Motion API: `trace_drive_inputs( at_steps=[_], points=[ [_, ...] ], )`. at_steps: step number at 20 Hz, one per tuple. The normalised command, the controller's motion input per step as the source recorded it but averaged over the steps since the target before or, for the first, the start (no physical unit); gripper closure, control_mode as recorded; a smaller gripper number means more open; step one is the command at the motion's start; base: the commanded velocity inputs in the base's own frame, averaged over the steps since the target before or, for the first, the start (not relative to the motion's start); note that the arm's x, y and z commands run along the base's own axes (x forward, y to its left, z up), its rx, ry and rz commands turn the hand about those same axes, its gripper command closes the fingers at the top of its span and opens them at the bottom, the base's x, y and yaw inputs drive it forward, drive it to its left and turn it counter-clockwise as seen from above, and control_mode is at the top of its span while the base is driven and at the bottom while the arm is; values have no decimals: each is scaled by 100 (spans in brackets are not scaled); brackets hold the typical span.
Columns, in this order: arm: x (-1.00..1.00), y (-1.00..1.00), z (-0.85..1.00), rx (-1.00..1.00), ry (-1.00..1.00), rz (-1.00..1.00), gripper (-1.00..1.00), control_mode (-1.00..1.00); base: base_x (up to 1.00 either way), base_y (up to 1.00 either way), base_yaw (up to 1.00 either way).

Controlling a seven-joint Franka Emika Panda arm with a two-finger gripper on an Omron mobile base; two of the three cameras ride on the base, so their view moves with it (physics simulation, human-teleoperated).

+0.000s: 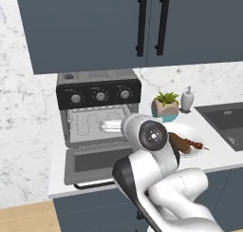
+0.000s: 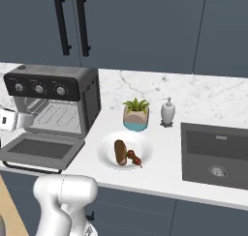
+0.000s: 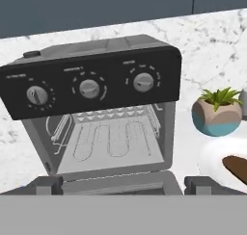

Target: Pick up the kebab skewer and baguette bread, and place them inside the toaster oven. Close the toaster oven door and start by setting the timer.

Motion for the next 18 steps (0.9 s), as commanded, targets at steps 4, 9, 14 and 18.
trace_drive_inputs(
  at_steps=[4, 9, 14, 18],
  points=[
    [69, 0, -24, 0, -10, 0, -100, -100, 0, 0, 0],
    [58, 0, -11, 1, 0, 0, -100, -100, 0, 0, 0],
    [37, 0, -11, 3, 3, 0, -100, -100, 0, 0, 0],
    [22, 7, -25, 0, 17, 0, -100, -100, 0, 0, 0]
  ],
)
